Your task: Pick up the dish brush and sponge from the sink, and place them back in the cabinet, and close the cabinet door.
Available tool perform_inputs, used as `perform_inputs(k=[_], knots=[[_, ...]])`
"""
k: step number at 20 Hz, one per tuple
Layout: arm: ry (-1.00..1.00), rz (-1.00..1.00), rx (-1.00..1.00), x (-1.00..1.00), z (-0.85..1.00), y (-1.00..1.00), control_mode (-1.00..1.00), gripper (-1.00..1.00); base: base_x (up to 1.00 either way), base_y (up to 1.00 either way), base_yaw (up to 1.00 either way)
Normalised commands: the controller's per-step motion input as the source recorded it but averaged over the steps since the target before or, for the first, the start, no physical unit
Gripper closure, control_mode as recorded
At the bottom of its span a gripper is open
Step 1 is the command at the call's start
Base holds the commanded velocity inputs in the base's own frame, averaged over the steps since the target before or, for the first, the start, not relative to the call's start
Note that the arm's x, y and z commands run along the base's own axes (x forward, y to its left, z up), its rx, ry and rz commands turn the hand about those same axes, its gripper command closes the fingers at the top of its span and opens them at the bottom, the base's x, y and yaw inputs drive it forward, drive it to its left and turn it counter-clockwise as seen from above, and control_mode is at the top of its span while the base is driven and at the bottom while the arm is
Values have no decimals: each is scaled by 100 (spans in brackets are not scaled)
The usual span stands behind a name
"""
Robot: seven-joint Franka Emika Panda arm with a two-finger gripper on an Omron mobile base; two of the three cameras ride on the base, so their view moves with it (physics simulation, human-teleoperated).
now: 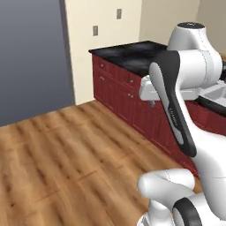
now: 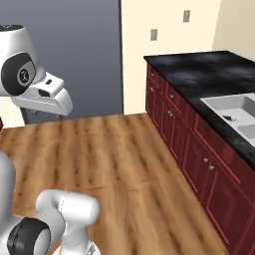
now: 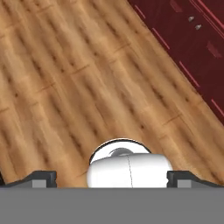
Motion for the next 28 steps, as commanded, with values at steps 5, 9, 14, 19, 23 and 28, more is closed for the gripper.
perform_inputs(k=[5,9,14,19,23,28], knots=[[0,0,0,0,0,0,100,-100,0,-22,-64],[0,0,0,0,0,0,100,-100,1,-19,-63],[0,0,0,0,0,0,100,-100,1,-15,-61],[0,0,0,0,0,0,100,-100,4,-7,-58],[0,0,0,0,0,0,100,-100,10,0,-49],[0,0,0,0,0,0,100,-100,16,20,-39]])
